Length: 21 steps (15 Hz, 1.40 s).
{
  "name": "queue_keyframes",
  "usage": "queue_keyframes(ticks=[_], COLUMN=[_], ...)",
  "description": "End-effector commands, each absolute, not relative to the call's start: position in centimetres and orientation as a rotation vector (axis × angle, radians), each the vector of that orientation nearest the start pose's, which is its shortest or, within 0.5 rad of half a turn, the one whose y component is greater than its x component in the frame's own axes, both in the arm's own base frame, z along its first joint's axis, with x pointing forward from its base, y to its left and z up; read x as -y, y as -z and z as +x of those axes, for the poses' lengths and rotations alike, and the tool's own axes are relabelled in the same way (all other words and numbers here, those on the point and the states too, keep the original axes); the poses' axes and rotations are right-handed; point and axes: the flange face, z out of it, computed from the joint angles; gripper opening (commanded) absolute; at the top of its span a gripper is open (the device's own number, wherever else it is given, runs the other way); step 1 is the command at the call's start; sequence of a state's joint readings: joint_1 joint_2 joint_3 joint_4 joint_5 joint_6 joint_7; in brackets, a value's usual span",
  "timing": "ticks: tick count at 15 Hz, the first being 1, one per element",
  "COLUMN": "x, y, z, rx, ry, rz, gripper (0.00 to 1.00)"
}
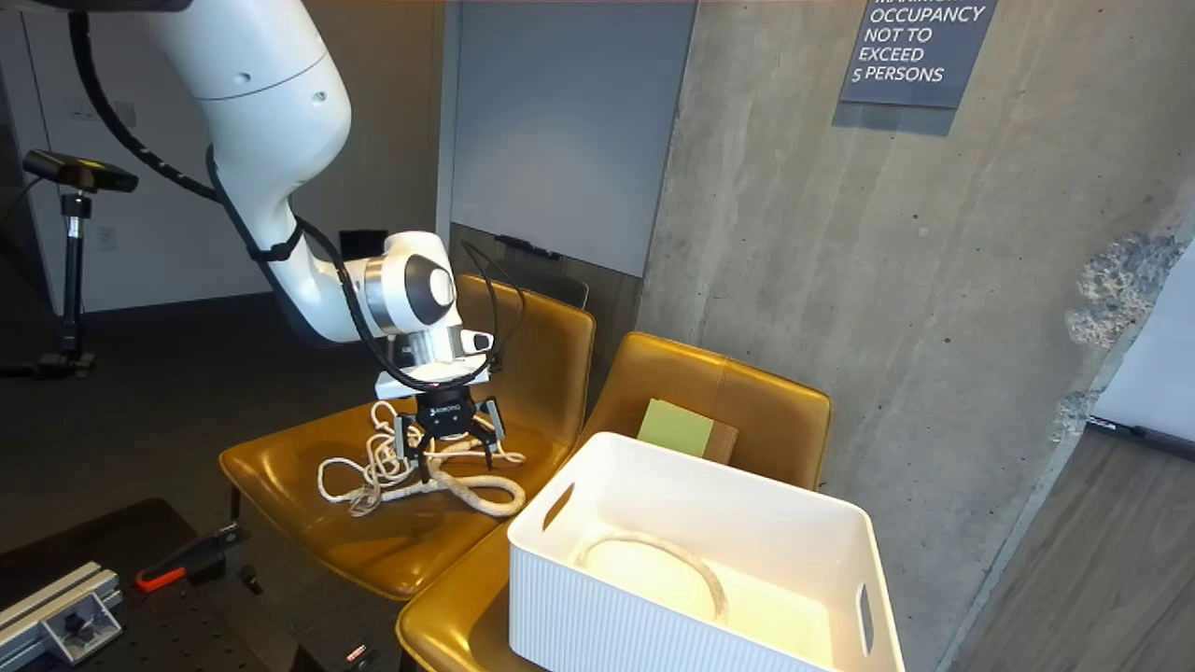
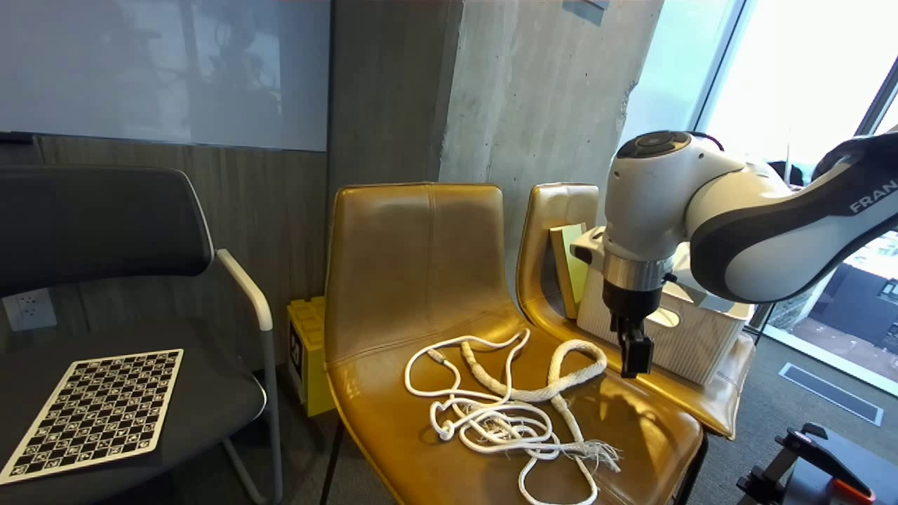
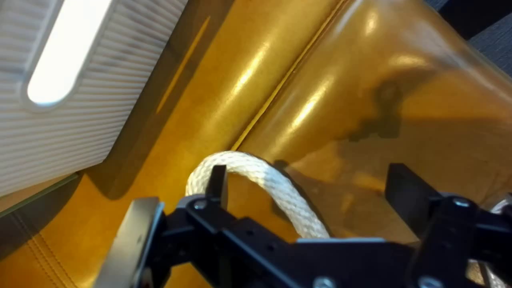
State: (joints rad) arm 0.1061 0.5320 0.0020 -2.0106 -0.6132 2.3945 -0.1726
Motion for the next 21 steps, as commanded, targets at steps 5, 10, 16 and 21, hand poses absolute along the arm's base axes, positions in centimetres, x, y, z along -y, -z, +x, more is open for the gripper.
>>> queue_keyframes(ticks=[5,10,16,21], x=[-8.4,-7.0,-5.0,-4.9], y=[-14.7,-13.2,-11.4,-12.1], z=[61.4,64.2,66.2,67.0], rx=[1.43,1.406,1.342,1.318], ry=[-0.284,-0.306,-0.411,-0.45], rz=[-3.234,-3.275,-3.326,-3.351], gripper=[1.0,0.74,0.27,0.0])
